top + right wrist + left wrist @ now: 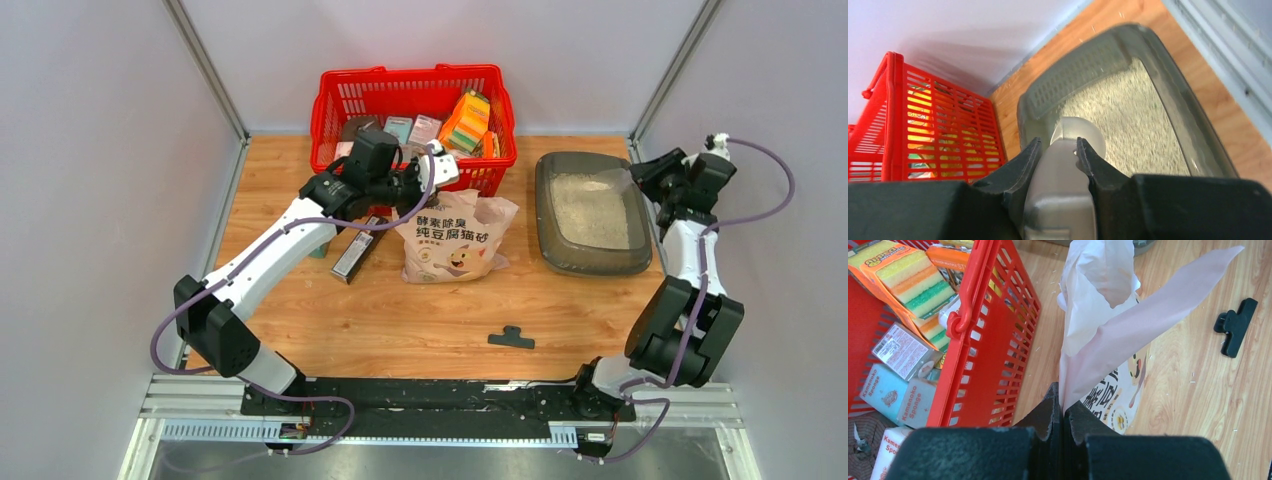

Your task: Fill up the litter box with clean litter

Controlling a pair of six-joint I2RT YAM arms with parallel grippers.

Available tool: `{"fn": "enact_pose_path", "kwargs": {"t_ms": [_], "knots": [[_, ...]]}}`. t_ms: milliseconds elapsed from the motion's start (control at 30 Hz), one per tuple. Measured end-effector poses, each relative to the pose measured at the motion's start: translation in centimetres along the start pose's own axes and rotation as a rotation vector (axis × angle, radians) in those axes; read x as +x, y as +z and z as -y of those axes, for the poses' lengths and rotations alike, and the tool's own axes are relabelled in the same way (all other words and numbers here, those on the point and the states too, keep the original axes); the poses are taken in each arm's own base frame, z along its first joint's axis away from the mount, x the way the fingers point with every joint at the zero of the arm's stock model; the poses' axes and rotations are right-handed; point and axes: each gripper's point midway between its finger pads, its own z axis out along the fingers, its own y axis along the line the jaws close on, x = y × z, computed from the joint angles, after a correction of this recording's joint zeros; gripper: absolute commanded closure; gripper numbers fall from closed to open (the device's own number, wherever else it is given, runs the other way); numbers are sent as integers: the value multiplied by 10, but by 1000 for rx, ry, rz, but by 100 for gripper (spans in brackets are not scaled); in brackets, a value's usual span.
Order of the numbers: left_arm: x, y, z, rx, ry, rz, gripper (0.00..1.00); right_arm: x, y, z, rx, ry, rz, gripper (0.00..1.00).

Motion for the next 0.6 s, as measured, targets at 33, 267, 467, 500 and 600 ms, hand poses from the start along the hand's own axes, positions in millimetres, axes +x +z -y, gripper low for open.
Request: {"fn": "enact_pose_path", "kwargs": {"t_ms": [33, 267, 467, 500, 600], "knots": [[0, 0, 0, -1, 0, 1, 100, -4, 3, -7, -2, -34, 12, 100], [0, -5, 6, 5, 4, 13, 100, -36, 7, -33, 36, -263, 93, 100], [2, -13, 15, 17, 8, 30, 100, -30, -14, -20, 105, -419, 41, 100], [2, -14, 17, 20, 8, 32, 100, -27, -22, -21, 99, -448, 31, 100], [3, -17, 21, 29, 8, 38, 100, -17, -49, -43, 25, -544, 2, 98]]}}
